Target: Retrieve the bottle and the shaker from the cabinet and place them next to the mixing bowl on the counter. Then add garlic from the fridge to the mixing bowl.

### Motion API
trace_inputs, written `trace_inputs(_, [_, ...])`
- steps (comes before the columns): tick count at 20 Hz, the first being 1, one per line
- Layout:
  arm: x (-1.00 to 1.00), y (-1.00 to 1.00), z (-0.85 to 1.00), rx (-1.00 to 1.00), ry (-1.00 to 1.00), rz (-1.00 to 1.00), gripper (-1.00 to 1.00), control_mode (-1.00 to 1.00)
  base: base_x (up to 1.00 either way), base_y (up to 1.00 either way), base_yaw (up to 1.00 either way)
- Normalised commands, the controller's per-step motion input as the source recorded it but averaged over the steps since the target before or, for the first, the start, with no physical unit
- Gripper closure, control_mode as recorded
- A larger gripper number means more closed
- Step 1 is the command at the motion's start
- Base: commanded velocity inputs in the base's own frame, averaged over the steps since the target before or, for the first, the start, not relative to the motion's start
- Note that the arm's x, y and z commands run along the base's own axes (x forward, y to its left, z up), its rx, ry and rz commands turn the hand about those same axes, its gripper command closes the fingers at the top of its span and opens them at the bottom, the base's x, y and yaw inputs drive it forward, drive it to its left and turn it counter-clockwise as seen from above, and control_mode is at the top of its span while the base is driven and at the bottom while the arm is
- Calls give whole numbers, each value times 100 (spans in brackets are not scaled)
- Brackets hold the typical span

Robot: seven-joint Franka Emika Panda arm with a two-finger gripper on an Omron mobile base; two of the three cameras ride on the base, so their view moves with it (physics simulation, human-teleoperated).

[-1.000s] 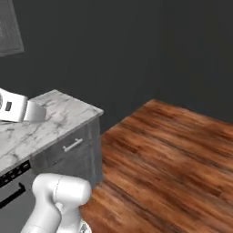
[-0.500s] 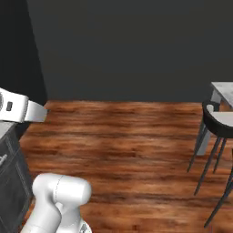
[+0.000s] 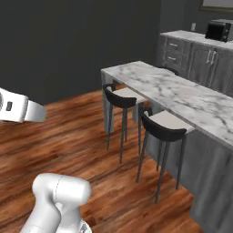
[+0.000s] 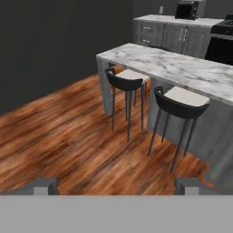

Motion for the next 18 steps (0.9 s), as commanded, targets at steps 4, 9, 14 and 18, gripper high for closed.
trace_inputs(4, [0, 0, 0, 0, 0, 0, -100, 100, 74, 67, -49])
trace_inputs(9, [0, 0, 0, 0, 0, 0, -100, 100, 46, 21, -52])
trace_inputs(14, [0, 0, 0, 0, 0, 0, -100, 100, 0, -1, -88])
trace_inputs(18, [0, 0, 0, 0, 0, 0, -100, 100, 33, -13, -78])
